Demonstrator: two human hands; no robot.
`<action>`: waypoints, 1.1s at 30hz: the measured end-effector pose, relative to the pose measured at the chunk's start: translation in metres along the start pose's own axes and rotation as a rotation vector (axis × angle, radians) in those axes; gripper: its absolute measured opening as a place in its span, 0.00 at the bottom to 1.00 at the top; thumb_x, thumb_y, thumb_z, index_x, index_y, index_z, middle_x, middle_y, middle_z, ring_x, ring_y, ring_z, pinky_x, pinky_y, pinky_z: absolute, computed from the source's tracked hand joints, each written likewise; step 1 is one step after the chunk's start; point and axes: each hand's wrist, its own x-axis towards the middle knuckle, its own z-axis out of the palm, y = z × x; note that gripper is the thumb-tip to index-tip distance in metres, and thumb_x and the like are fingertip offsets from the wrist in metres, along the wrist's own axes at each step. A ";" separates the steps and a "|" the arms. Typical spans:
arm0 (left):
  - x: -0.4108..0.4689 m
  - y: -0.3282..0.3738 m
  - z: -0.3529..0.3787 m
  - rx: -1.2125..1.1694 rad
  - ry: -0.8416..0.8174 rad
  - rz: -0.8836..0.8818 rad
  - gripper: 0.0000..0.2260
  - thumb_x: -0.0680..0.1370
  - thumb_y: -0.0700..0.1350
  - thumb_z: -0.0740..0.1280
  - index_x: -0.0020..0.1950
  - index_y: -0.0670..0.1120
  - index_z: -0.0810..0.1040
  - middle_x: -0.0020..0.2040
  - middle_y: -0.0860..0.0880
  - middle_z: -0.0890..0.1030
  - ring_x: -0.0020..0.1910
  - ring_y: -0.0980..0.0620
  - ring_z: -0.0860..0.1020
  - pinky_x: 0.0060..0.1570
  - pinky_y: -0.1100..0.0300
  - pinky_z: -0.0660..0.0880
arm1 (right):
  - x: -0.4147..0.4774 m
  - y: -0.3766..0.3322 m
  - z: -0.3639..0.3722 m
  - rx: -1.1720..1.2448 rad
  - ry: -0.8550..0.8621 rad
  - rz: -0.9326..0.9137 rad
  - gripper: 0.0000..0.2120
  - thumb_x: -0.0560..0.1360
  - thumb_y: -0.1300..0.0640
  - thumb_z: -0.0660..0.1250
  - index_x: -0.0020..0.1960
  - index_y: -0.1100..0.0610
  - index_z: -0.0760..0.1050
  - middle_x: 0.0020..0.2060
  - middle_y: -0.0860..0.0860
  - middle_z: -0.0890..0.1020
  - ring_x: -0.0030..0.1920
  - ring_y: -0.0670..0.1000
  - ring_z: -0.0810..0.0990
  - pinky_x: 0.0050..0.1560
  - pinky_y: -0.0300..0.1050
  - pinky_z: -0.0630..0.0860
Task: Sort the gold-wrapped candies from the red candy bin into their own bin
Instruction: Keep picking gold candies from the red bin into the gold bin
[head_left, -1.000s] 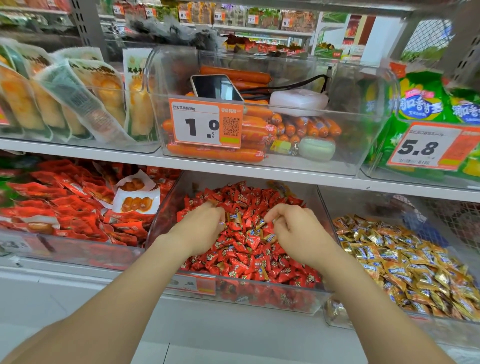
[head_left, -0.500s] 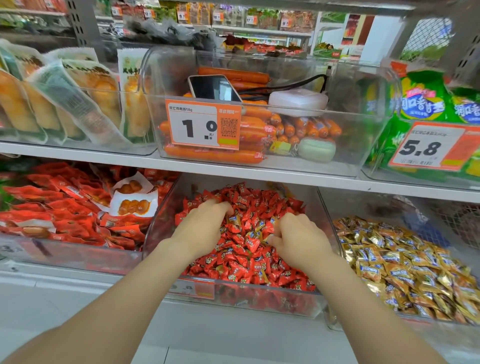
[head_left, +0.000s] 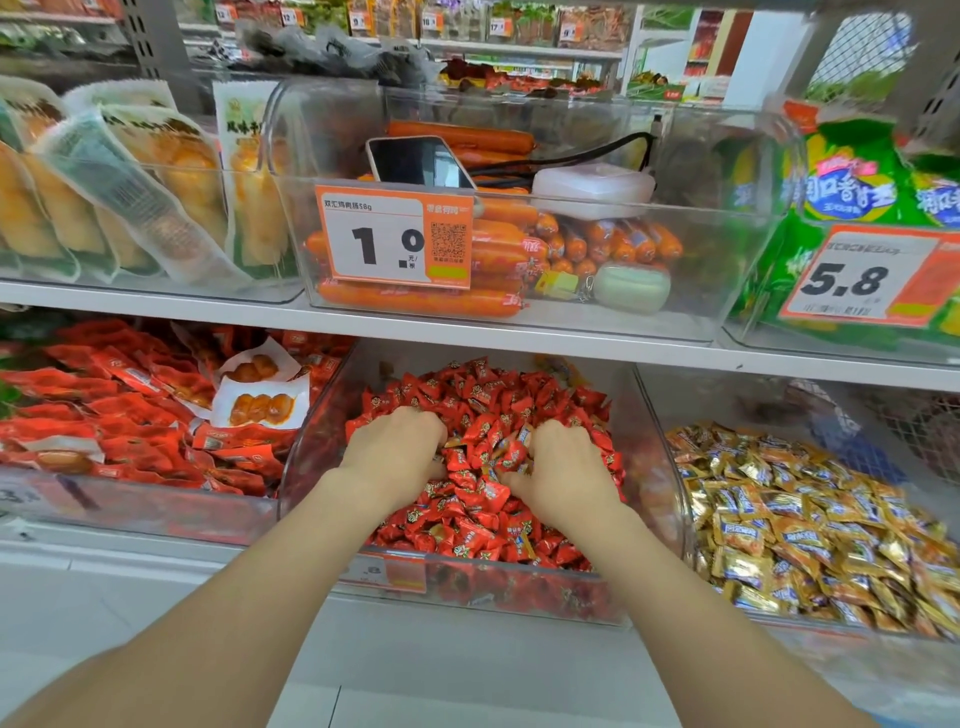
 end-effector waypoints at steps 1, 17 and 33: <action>0.000 0.000 0.000 -0.009 0.014 -0.005 0.06 0.81 0.51 0.72 0.54 0.50 0.82 0.56 0.47 0.80 0.52 0.41 0.82 0.45 0.50 0.77 | 0.003 0.004 0.001 0.002 0.001 -0.010 0.26 0.75 0.50 0.78 0.34 0.54 0.62 0.31 0.51 0.69 0.29 0.51 0.67 0.26 0.45 0.60; -0.020 0.001 -0.026 -0.550 0.084 -0.094 0.17 0.85 0.52 0.59 0.40 0.44 0.69 0.33 0.47 0.76 0.31 0.48 0.73 0.33 0.54 0.68 | -0.014 0.027 -0.043 0.534 -0.160 -0.101 0.06 0.84 0.59 0.68 0.59 0.57 0.82 0.44 0.55 0.85 0.38 0.52 0.87 0.37 0.49 0.86; -0.003 0.006 -0.014 -0.530 0.112 -0.142 0.10 0.86 0.43 0.57 0.53 0.45 0.77 0.45 0.44 0.82 0.38 0.46 0.80 0.37 0.54 0.77 | -0.006 0.027 -0.038 0.360 -0.084 -0.153 0.17 0.83 0.63 0.57 0.61 0.47 0.77 0.37 0.57 0.82 0.30 0.49 0.76 0.30 0.44 0.73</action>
